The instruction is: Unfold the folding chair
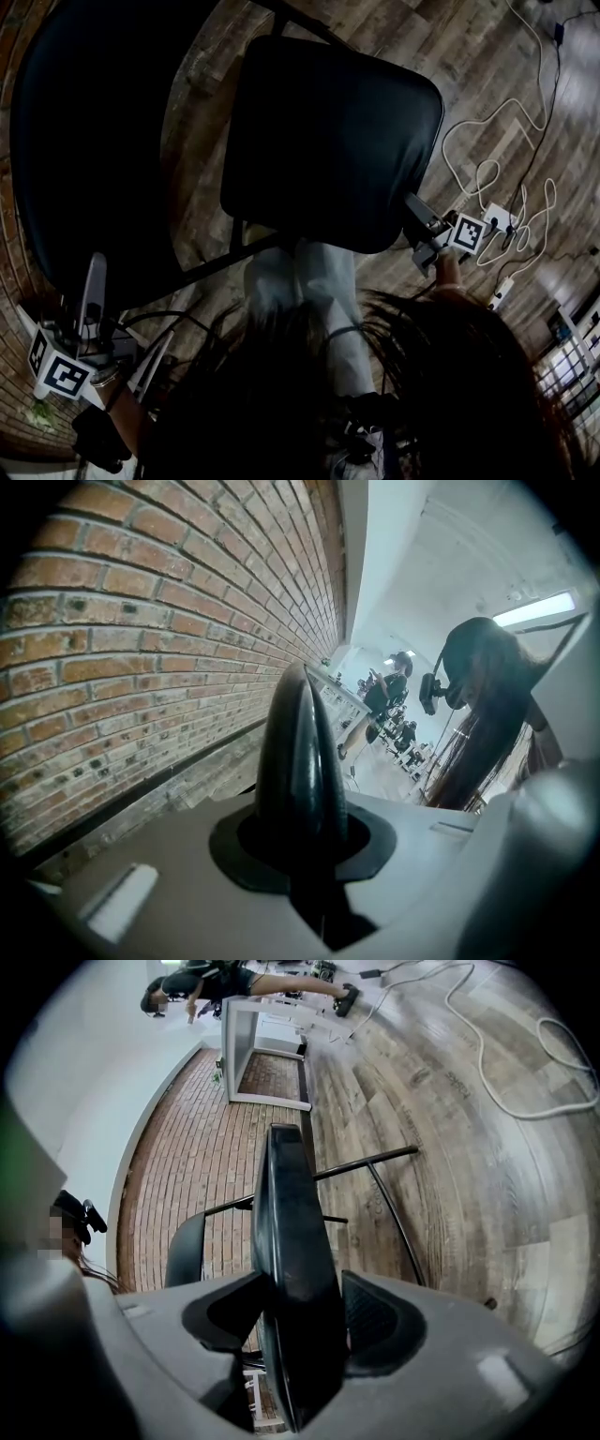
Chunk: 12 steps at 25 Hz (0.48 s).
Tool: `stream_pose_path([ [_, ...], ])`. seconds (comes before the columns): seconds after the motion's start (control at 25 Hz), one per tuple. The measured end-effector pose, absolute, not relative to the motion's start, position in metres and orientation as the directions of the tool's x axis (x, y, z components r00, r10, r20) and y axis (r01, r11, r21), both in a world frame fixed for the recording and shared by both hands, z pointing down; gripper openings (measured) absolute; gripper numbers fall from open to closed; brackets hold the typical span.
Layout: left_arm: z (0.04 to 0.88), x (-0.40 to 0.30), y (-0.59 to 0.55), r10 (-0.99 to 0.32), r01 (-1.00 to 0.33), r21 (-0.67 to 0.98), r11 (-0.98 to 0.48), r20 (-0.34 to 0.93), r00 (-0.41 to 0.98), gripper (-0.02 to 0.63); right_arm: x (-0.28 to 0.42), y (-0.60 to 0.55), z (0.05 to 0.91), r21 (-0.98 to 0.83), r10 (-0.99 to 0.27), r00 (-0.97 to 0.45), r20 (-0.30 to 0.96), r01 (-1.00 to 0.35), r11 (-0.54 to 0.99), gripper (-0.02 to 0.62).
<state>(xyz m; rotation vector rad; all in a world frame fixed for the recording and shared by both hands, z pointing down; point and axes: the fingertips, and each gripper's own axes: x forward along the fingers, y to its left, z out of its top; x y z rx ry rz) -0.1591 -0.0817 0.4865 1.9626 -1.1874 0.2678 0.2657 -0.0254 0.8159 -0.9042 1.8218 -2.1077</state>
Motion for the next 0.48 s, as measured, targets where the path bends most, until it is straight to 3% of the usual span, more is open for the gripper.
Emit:
stream_pose_path([
  [0.48,0.487,-0.14,-0.077,-0.642,-0.807,0.546,-0.227,0.539,0.545,0.063,0.279,-0.02,0.829,-0.929,-0.548,-0.752,0.366,-0.266,-0.256,0.258],
])
